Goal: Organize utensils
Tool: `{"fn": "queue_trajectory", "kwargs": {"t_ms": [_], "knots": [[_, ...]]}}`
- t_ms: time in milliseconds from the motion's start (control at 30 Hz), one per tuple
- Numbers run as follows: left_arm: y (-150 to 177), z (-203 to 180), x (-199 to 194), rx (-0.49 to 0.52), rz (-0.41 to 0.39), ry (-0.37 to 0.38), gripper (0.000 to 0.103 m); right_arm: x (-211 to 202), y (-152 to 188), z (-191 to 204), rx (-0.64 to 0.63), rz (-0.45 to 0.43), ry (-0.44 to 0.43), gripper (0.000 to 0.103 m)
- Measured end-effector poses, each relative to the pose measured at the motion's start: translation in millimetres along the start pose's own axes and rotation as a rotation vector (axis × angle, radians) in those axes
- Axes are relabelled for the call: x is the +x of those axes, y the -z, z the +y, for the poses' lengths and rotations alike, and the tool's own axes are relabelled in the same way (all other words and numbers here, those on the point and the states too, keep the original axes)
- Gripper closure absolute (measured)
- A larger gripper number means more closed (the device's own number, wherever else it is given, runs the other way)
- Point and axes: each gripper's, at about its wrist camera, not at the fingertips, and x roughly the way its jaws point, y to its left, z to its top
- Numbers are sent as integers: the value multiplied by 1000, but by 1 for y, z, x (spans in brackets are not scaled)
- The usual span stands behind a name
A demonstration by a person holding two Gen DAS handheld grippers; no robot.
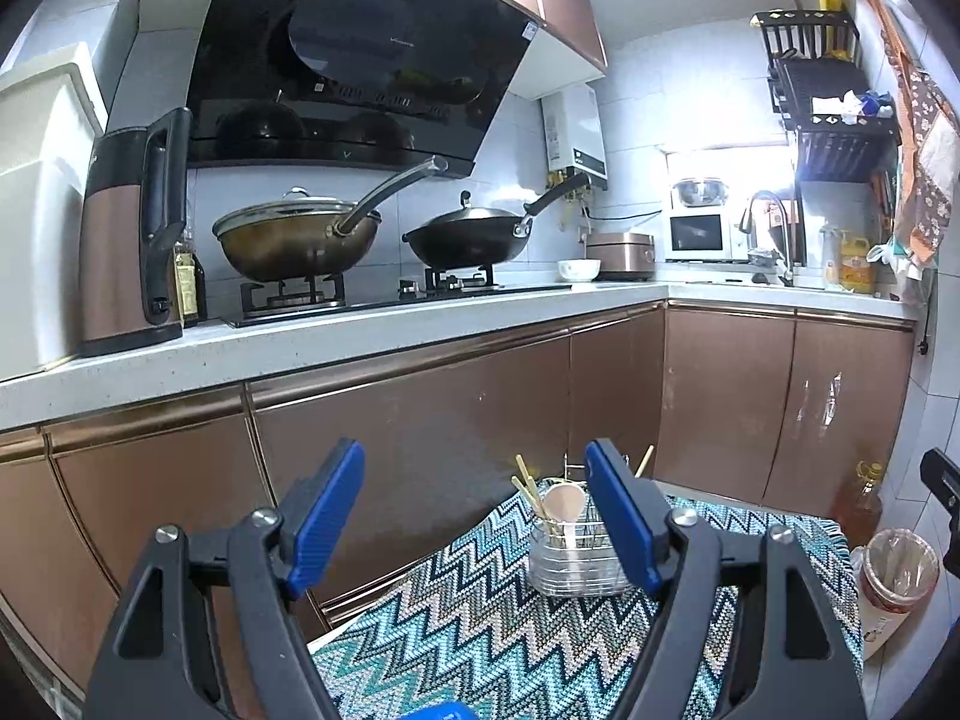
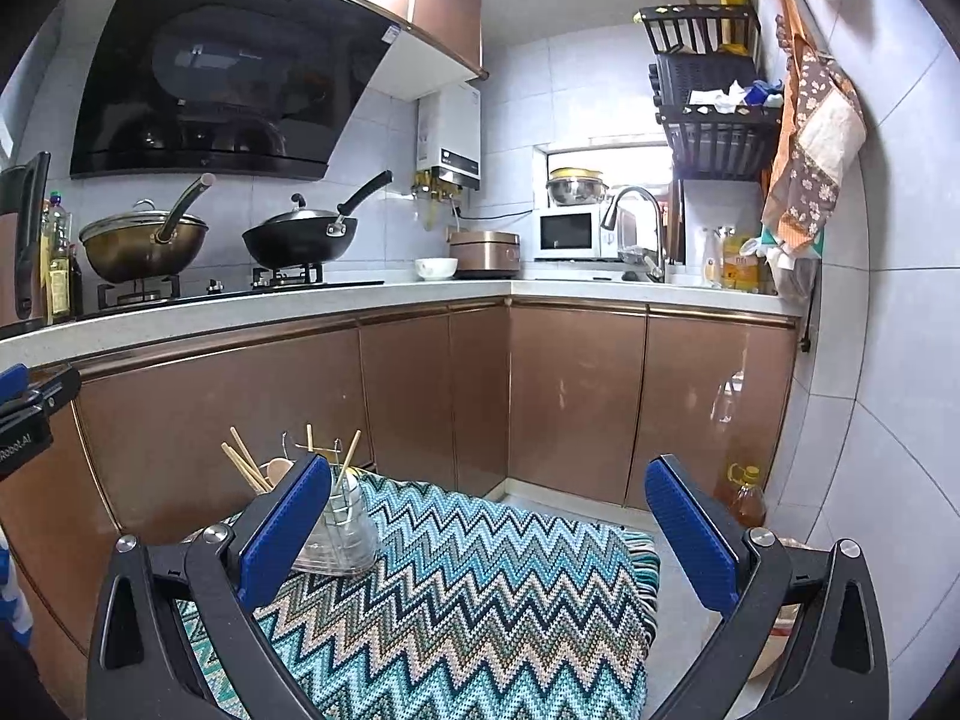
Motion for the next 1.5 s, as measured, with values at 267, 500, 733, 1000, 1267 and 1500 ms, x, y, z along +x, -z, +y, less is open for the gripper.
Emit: {"fn": "queue_trajectory", "kwargs": {"t_ms": [267,500,733,1000,1267,1500], "knots": [[2,4,13,-23,17,-11,28,10,0,-3,-1,-4,12,0],[4,4,17,-20,16,-7,28,14,1,-1,-7,2,13,0],[3,4,16,-17,14,-2,28,13,-3,5,-31,6,7,0],[3,3,13,-15,8,-6,28,11,-3,5,-43,6,11,0],[2,1,12,-9,4,-5,28,10,-2,6,-50,6,12,0],[3,-1,9,-5,0,-6,28,9,-3,7,-54,3,13,0]]}}
